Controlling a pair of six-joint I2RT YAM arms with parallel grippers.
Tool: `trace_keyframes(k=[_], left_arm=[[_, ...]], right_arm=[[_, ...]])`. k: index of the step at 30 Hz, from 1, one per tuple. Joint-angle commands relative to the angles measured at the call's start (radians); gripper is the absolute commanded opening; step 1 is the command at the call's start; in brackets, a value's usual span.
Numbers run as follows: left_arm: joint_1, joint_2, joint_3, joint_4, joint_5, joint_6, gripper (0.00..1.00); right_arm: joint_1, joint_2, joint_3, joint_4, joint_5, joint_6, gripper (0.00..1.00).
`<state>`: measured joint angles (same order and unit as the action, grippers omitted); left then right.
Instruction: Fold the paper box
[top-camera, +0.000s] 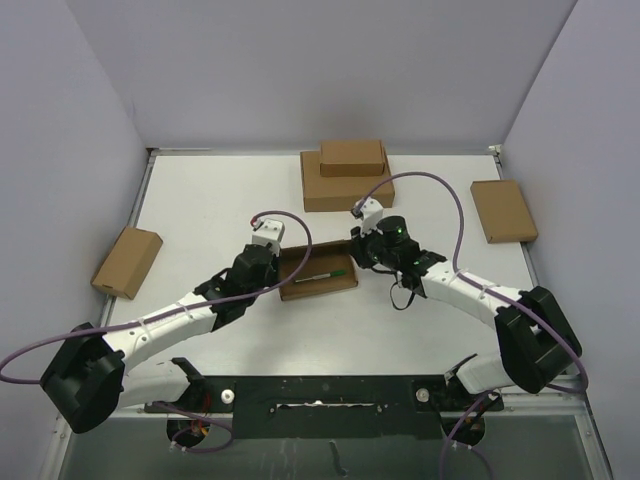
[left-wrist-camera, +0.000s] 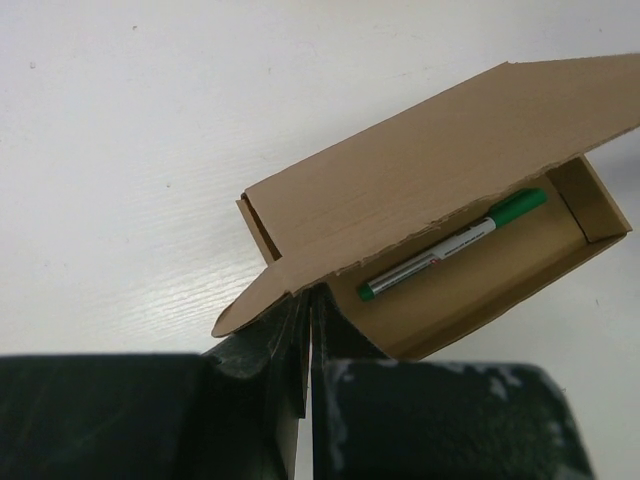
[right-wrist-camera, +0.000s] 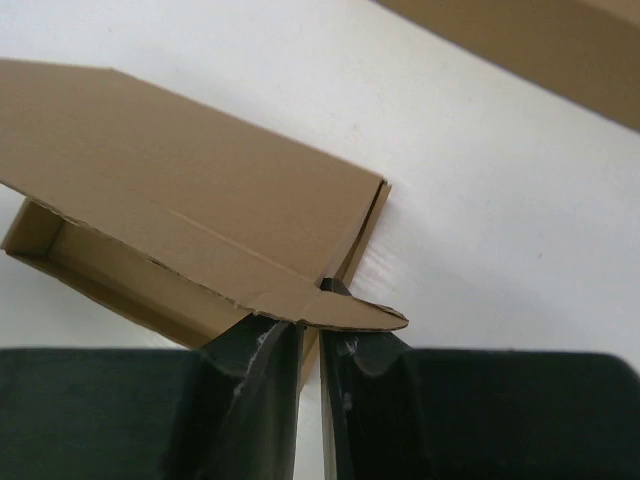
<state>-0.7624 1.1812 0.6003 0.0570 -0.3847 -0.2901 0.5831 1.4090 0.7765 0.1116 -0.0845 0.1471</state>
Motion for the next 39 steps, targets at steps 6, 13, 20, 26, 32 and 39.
trace_keyframes(k=[6, 13, 20, 26, 32, 39], left_arm=[[-0.025, -0.028, 0.006, 0.089, 0.099, -0.035, 0.00], [-0.025, -0.042, 0.000, 0.084, 0.118, -0.033, 0.00], [-0.026, -0.132, -0.015, 0.009, 0.163, -0.037, 0.08], [-0.025, -0.235, -0.025, -0.065, 0.180, -0.022, 0.19], [-0.025, -0.276, -0.006, -0.129, 0.218, -0.008, 0.22], [-0.025, -0.342, 0.121, -0.217, 0.309, -0.019, 0.31]], right_arm=[[-0.013, -0.003, -0.066, -0.101, -0.168, 0.051, 0.11], [-0.016, -0.010, -0.057, -0.095, -0.137, 0.017, 0.12], [-0.019, -0.023, -0.054, -0.096, -0.123, -0.016, 0.13], [-0.026, -0.019, -0.049, -0.101, -0.134, -0.033, 0.13], [-0.040, -0.020, -0.049, -0.102, -0.141, -0.038, 0.13], [-0.062, -0.041, -0.045, -0.113, -0.204, -0.075, 0.13]])
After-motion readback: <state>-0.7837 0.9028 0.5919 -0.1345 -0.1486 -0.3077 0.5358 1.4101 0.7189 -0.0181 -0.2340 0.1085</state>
